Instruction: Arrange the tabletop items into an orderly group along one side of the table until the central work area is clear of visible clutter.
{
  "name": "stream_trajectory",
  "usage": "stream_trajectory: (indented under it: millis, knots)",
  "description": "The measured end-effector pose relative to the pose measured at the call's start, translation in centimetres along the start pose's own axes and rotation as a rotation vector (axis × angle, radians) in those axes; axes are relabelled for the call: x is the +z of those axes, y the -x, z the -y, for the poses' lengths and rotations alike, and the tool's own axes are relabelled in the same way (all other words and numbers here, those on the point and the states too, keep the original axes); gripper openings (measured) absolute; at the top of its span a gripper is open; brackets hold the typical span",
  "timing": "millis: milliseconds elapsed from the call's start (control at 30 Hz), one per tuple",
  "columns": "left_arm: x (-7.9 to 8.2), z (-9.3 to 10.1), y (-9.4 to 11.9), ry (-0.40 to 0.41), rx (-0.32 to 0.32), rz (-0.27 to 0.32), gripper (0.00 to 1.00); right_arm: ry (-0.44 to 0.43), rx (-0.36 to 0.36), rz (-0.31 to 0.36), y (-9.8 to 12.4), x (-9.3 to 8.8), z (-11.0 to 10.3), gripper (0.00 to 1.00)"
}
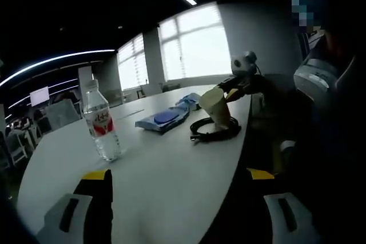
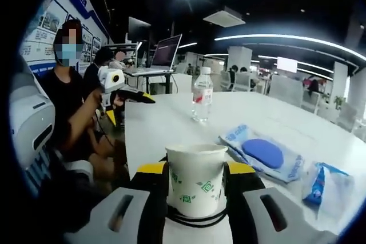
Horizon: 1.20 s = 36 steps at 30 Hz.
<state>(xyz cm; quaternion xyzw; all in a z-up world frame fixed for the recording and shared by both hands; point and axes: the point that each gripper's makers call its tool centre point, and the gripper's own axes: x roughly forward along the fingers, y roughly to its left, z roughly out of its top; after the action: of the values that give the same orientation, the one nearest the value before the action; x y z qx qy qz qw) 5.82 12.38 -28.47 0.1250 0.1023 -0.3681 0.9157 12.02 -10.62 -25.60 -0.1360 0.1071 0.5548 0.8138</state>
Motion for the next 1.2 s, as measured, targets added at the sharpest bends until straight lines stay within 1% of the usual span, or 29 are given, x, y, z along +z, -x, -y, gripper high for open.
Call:
stream_trajectory:
  millis: [133,267,400,433,533,600,767,933,1067,1200]
  knots:
    - [0.3,0.2,-0.1,-0.003,-0.003,0.009,0.94,0.014,-0.003,0.003,-0.3,0.3,0.0,0.35]
    - [0.0,0.2,0.2,-0.002,0.002,0.005,0.94,0.016,0.012,0.007,-1.2,0.8,-0.1,0.35]
    - [-0.3,-0.1,0.8,0.009,0.015,0.009,0.94,0.008,0.021,0.039,-2.1,1.5,-0.2,0.35]
    - [-0.4,-0.3,0.9,0.011,0.018,0.009,0.94,0.006,0.024,0.045,-2.3,1.5,-0.3,0.35]
    - [-0.4,-0.6,1.1,0.015,0.025,0.013,0.94,0.002,0.038,0.025,-2.9,0.7,-0.7,0.35]
    - [-0.3,-0.8,1.1,0.017,0.029,0.016,0.94,-0.008,0.032,0.030,-2.5,0.6,-0.5,0.35]
    - [0.0,-0.7,0.9,0.012,0.022,0.026,0.94,0.006,0.018,-0.007,-1.2,-0.3,-0.8,0.35]
    - [0.2,-0.8,0.7,0.013,0.021,0.032,0.94,0.005,0.009,-0.024,-0.5,-1.1,-0.6,0.35]
    - [0.3,-0.7,0.6,0.013,0.023,0.028,0.94,-0.010,0.003,-0.022,-0.3,-1.2,-0.3,0.36]
    - [0.5,-0.5,0.6,0.010,0.018,0.027,0.95,-0.005,0.004,-0.021,-0.1,-1.2,-0.4,0.37]
